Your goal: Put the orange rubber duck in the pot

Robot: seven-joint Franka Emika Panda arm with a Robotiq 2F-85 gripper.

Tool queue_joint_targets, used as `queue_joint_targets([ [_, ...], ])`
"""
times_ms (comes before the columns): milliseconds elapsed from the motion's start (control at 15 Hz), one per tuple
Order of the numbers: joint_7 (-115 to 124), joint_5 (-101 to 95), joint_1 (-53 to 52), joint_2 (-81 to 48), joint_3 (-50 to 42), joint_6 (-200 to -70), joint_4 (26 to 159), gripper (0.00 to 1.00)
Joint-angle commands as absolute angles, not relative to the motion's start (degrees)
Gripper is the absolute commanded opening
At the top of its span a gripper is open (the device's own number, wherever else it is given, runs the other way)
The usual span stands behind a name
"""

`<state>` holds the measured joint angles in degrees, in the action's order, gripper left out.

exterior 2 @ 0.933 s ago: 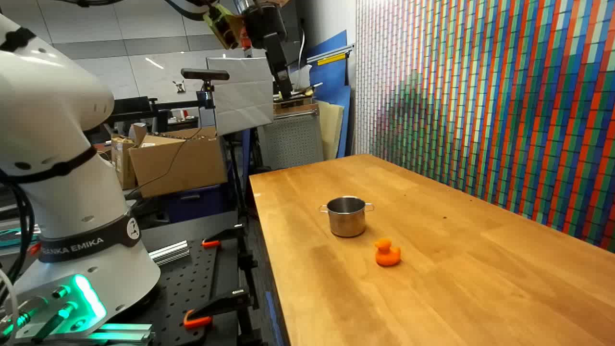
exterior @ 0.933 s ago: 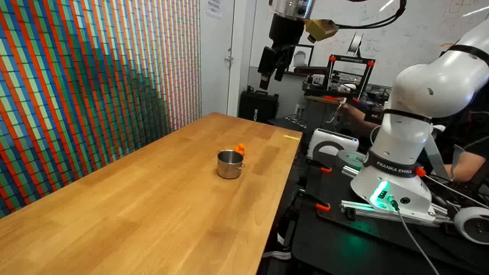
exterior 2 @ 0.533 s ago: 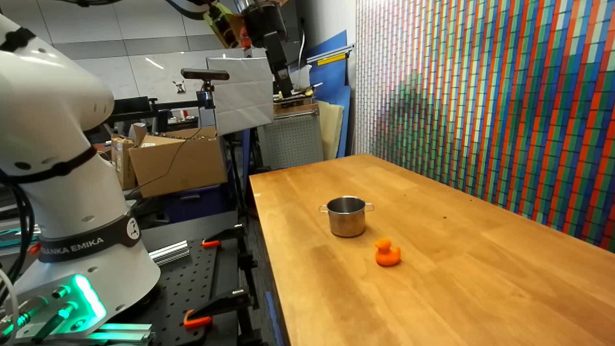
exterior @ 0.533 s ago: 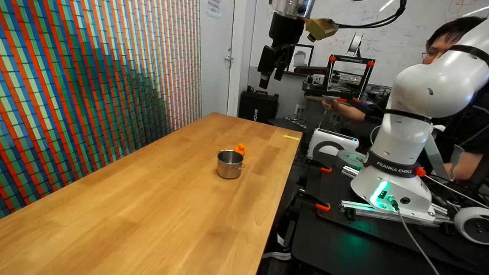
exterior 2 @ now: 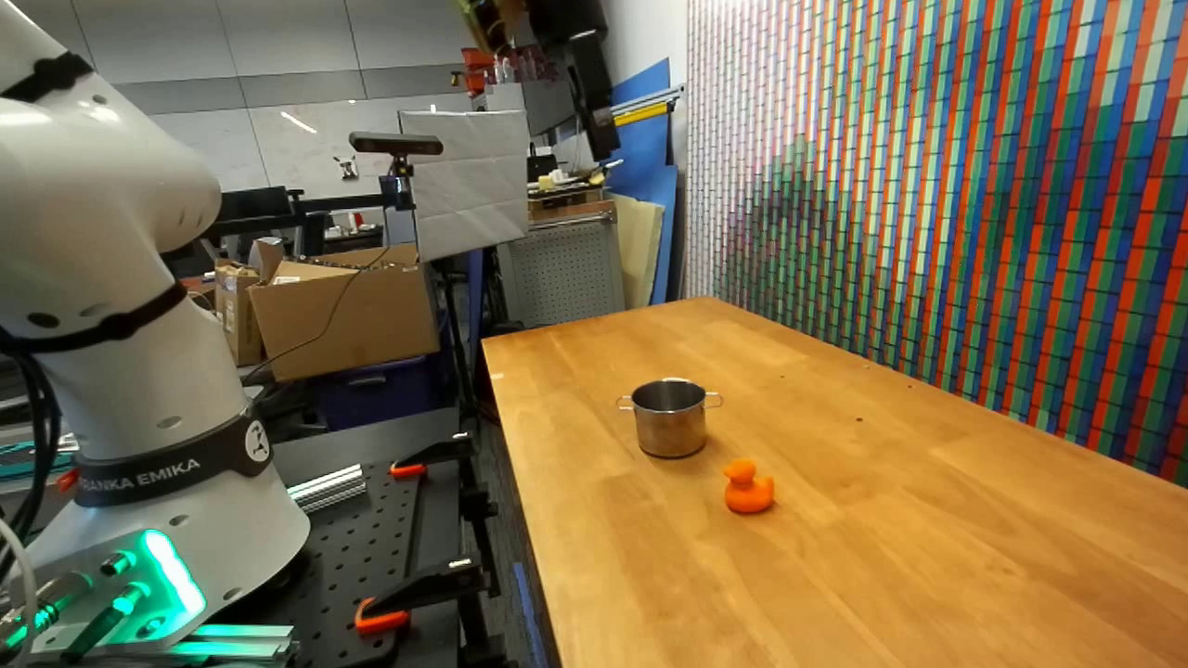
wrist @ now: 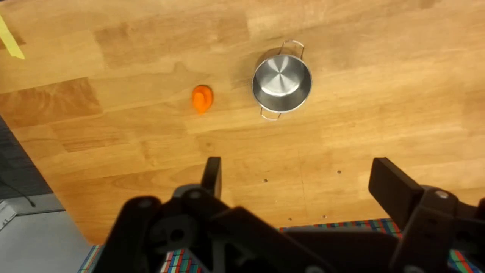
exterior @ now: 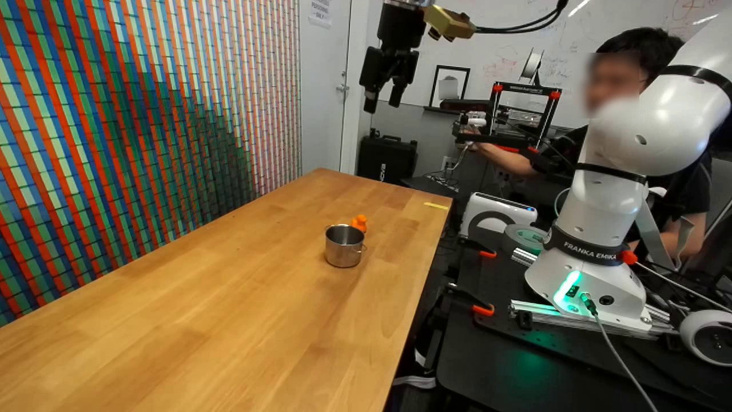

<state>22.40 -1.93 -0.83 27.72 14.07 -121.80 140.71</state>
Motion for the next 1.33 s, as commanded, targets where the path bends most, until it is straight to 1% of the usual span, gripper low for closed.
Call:
queue_joint_targets([
  [0,17.5,0.3,0.4,17.8,7.5,-119.6,130.6,1.0],
  [267,12.8,0.9,1.0,10.7,2.5,-121.0,129.0,1.0],
  [733,8.4,-2.2,1.9,0.4,-0.8,-127.2,133.1,1.0],
  [1267,10.3,-12.4,2.5,-12.2,-4.6,-147.7,136.2,1.0],
])
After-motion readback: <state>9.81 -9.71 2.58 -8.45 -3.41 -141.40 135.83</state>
